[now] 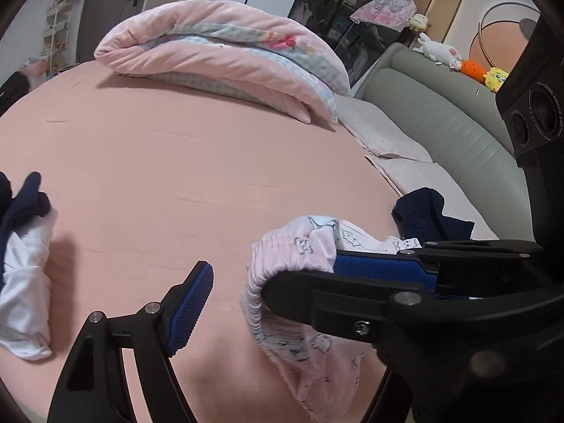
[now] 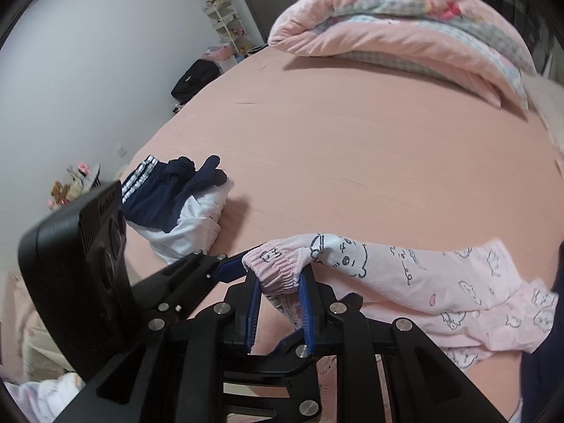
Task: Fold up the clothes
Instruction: 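Open the right gripper and release the pajama waistband, then hold the waistband with the left gripper while the right tool moves over the pants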
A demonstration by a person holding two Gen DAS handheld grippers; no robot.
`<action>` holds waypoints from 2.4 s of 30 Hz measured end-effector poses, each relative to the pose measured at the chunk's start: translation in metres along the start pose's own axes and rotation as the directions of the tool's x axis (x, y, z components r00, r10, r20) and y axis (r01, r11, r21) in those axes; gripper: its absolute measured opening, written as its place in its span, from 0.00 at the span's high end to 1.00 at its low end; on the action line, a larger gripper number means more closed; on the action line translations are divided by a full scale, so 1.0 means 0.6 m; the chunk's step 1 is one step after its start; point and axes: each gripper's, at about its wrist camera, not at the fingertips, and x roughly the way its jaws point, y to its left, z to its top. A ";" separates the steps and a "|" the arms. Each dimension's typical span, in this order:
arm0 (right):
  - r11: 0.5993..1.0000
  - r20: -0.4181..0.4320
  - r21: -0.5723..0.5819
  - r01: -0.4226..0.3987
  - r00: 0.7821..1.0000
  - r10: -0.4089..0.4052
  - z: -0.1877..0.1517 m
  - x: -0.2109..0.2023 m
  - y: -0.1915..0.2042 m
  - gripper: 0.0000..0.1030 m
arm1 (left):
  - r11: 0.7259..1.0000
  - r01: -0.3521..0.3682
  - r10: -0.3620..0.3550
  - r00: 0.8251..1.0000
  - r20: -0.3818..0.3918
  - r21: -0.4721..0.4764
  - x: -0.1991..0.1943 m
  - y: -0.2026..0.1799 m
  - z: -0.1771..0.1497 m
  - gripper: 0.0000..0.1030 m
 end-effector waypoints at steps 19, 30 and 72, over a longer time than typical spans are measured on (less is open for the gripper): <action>0.981 0.045 0.196 -0.002 0.999 -0.007 -0.033 -0.039 -0.094 0.54 | 1.000 -0.018 0.018 0.999 -0.051 0.000 0.022 -0.023 -0.004 0.77; 0.964 0.032 0.259 0.054 0.997 -0.065 -0.063 -0.046 -0.148 0.48 | 0.998 -0.057 0.058 0.995 -0.076 0.014 0.031 -0.023 -0.008 0.77; 0.811 -0.151 0.464 0.357 0.934 -0.325 -0.108 0.006 -0.393 0.48 | 0.967 -0.252 0.252 0.940 -0.229 0.029 0.082 0.037 -0.048 0.77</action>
